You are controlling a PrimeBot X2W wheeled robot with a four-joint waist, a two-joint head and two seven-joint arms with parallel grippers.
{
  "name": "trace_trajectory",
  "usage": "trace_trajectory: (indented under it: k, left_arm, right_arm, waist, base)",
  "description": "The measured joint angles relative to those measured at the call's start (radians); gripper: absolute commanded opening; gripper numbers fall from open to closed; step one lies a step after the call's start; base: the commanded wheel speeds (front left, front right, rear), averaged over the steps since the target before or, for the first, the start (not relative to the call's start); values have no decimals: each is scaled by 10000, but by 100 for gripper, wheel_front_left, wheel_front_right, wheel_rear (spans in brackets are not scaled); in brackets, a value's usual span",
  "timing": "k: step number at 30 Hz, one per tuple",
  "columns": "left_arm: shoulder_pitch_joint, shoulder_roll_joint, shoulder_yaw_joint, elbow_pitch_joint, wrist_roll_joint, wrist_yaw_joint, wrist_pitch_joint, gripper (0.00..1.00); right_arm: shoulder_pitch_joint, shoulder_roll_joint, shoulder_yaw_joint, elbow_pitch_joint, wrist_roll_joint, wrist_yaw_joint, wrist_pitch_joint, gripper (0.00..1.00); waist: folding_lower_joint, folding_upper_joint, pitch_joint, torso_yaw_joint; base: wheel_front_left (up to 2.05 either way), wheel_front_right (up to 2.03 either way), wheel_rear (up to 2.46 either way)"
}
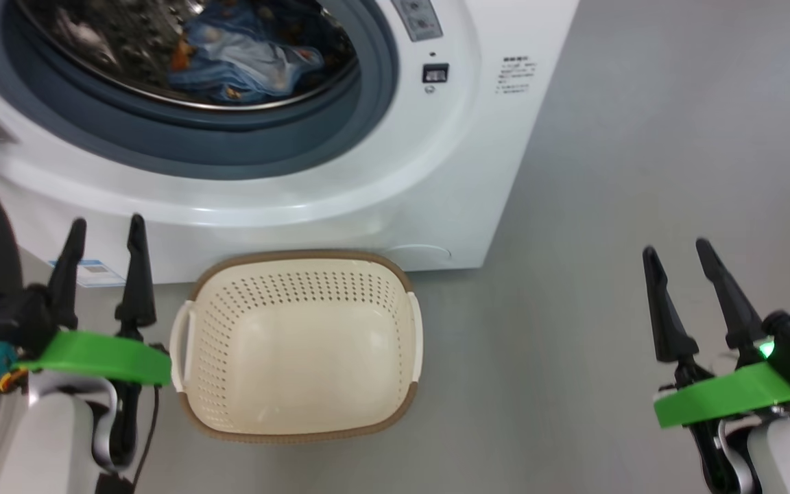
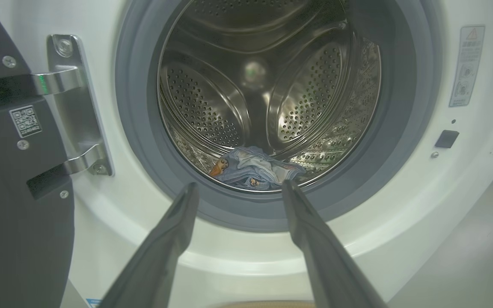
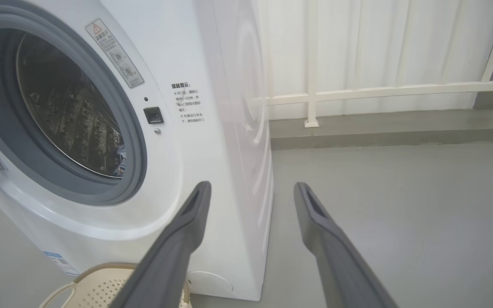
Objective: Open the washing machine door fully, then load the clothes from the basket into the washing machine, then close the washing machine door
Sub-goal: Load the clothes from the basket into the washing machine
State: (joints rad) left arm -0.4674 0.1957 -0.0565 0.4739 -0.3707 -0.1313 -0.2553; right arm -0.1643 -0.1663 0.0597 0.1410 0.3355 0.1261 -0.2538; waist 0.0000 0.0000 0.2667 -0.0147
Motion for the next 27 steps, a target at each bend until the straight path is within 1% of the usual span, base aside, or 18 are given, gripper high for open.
trace_trajectory:
  k: [10, 16, 20, 27]
  left_arm:
    - [1664, -245, 88, -562, 138, 0, 0, 100]
    - [2550, -240, 196, -878, 322, 0, 0, 100]
    - [2944, -236, 242, -1076, 330, 0, 0, 100]
    - [3599, -196, 307, -1436, 334, 0, 0, 100]
  right_arm:
    - [947, -174, -138, 157, 205, 0, 0, 100]
    - [1377, -192, -265, 188, 263, 0, 0, 100]
    - [1433, -201, -316, 186, 278, 0, 0, 100]
    - [1972, -213, -322, 190, 336, 0, 2, 100]
  waist:
    - [0, 0, -988, 571]
    - [0, 0, -1485, 829]
    - [0, 0, -1734, 995]
    - [0, 0, -2153, 1155]
  base:
    - [0, 0, 0]
    - [0, 0, 0]
    - [0, 0, 0]
    - [0, 0, 0]
